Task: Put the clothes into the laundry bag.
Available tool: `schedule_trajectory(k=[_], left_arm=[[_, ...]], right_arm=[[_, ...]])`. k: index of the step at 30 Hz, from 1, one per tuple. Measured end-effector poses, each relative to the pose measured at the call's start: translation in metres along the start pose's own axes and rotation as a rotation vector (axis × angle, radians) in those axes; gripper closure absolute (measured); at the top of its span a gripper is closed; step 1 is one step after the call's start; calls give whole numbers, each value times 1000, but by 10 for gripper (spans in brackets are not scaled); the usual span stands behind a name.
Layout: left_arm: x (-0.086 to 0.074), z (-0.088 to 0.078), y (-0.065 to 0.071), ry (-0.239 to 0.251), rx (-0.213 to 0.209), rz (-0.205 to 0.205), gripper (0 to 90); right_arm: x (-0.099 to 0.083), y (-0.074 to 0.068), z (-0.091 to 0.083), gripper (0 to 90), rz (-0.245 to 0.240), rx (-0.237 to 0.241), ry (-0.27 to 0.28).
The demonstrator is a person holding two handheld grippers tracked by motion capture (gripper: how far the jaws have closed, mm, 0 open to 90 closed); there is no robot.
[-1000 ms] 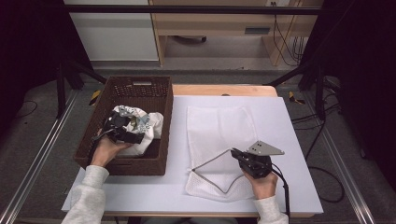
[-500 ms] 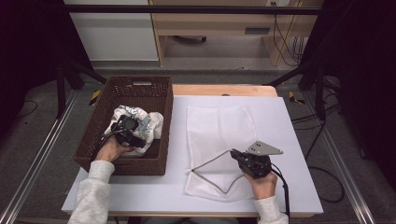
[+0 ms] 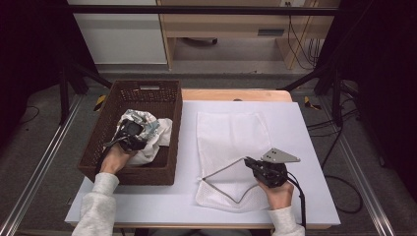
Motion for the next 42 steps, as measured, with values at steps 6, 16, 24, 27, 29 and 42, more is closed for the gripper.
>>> schedule_trajectory(k=[6, 16, 24, 27, 29, 42], left_arm=[[-2, -23, -9, 225, 36, -108, 656], [-12, -54, -20, 544, 99, -226, 666], [-15, -70, -27, 656, 87, -273, 672], [-12, -84, -31, 710, 76, -302, 673], [-9, -92, -31, 733, 73, -309, 673], [15, -149, -33, 883, 92, -325, 672]], right_arm=[[0, 2, -2, 878, 2, -2, 2], [0, 3, -2, 878, 8, -1, 4], [0, 4, -2, 879, 7, -2, 2], [0, 4, -2, 879, 8, -1, 2], [0, 4, -2, 879, 9, -1, 3], [0, 5, -3, 879, 14, -1, 6]])
Point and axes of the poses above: each handheld gripper's, and its own axes: z roughly forward along the jaws, x roughly out of its top, y roughly to its right, the point moved 2 cm from there along z, roughly forward along the jaws, and after that the axes turned 4 degrees about z, right-handed, at the moved point
